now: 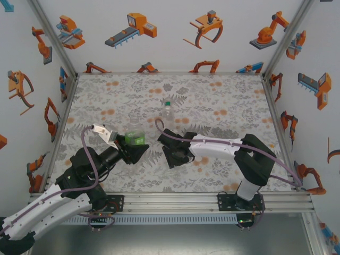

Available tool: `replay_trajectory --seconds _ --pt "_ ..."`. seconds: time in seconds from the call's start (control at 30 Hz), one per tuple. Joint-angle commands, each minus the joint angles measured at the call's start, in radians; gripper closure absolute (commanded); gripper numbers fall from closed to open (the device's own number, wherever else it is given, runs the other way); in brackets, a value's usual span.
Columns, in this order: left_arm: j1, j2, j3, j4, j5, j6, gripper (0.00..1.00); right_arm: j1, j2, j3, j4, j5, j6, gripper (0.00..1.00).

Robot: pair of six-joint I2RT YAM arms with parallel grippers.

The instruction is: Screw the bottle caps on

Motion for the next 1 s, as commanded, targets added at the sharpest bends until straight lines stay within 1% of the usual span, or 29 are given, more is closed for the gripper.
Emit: replay_trajectory --seconds 0.0,0.27,0.47,0.53,0.67,0.77,0.87,0.97 --pt "0.004 -0.005 -0.003 0.011 -0.012 -0.016 1.0 0.001 0.019 0.002 0.006 -0.002 0.013 0.52" --pt "0.004 -0.007 -0.006 -0.001 -0.029 -0.025 1.0 0.002 0.035 -0.021 0.034 -0.007 0.018 0.52" --pt "0.004 -0.009 -0.006 -0.004 -0.038 -0.027 1.0 0.003 0.062 -0.04 0.062 -0.017 0.027 0.54" --pt "0.004 -0.009 -0.006 -0.006 -0.042 -0.028 1.0 0.003 0.064 -0.041 0.063 -0.019 0.031 0.58" --pt "0.004 -0.01 -0.006 -0.007 -0.052 -0.028 1.0 0.0 0.034 -0.053 0.072 0.001 0.041 0.7" --pt "0.004 -0.007 -0.011 -0.006 -0.06 -0.029 1.0 -0.011 0.012 -0.063 0.088 -0.007 0.045 0.76" --pt "0.004 -0.005 -0.011 -0.004 -0.063 -0.029 1.0 -0.031 -0.012 -0.082 0.118 -0.042 0.054 0.76" --pt "0.004 -0.001 -0.012 -0.004 -0.069 -0.028 1.0 -0.07 -0.042 -0.124 0.184 -0.113 0.078 0.75"
